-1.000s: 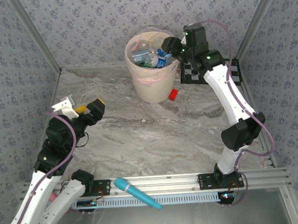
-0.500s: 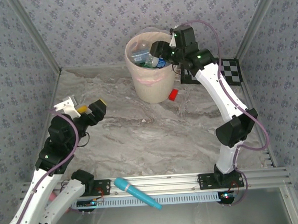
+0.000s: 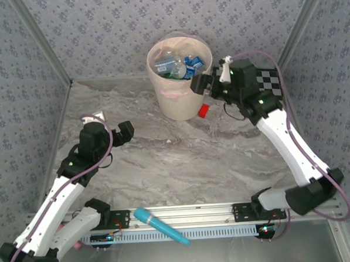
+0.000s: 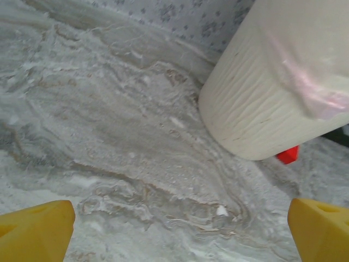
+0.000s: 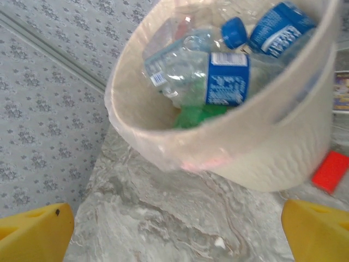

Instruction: Put the plastic bottles in the bin

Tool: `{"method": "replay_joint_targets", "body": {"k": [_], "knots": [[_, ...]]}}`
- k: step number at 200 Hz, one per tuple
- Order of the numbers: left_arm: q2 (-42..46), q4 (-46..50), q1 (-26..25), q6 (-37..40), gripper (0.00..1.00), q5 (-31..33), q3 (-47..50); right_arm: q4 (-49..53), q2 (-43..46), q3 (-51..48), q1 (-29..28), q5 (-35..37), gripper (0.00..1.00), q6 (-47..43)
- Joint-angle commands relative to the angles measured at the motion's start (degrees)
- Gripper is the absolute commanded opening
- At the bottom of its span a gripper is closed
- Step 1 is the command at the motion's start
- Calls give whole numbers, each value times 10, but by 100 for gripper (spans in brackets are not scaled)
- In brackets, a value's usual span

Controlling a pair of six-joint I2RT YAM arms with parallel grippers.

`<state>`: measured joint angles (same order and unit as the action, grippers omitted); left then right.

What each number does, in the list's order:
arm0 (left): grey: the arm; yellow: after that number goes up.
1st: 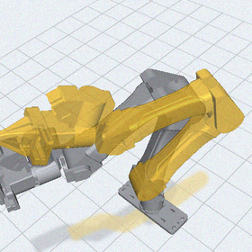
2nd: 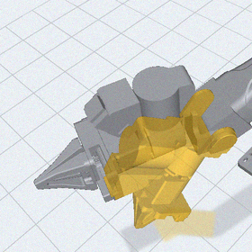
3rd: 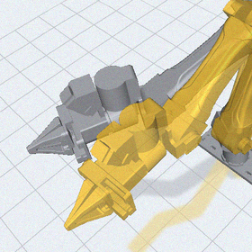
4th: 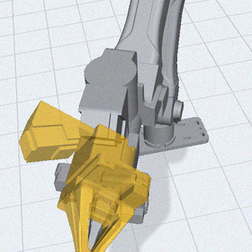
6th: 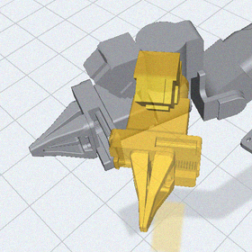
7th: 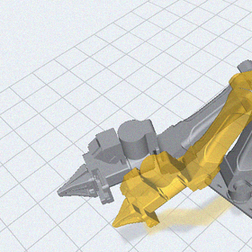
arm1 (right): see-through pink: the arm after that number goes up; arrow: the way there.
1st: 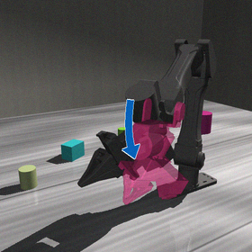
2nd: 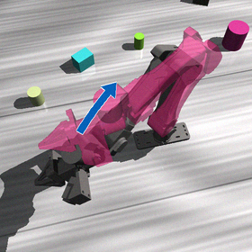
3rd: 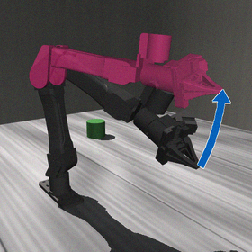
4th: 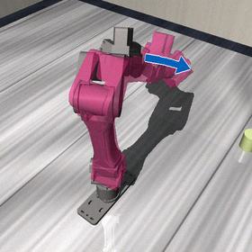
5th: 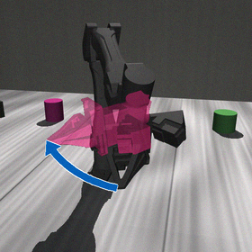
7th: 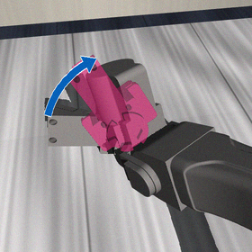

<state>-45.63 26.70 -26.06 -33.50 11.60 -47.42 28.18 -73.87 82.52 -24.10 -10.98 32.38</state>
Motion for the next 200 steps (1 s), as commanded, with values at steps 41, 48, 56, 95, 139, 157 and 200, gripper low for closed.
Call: {"method": "replay_joint_targets", "body": {"k": [41, 48, 56, 95, 139, 157, 200], "knots": [[-37, -90, 5, 55, 100, 110, 66, -81, 183, -292, 39, 170, 100, -128], [-40, -109, 12, 66, 100, 123, 75, -100, 201, -329, 46, 200, 100, -134], [-46, -117, 23, 74, 100, 136, 79, -123, 220, -366, 55, 234, 100, -141], [-139, -177, 97, 163, 100, 161, 83, -306, 249, -532, 93, 351, 100, -226], [-248, -333, 165, 237, 100, 196, 144, -473, 158, -602, 162, 383, 100, -287], [-276, -404, 196, 249, 100, 171, 170, -539, 103, -615, 176, 395, 99, -295], [-339, -615, 225, 300, 100, 86, 217, -730, -27, -640, 204, 331, 99, -330]]}}
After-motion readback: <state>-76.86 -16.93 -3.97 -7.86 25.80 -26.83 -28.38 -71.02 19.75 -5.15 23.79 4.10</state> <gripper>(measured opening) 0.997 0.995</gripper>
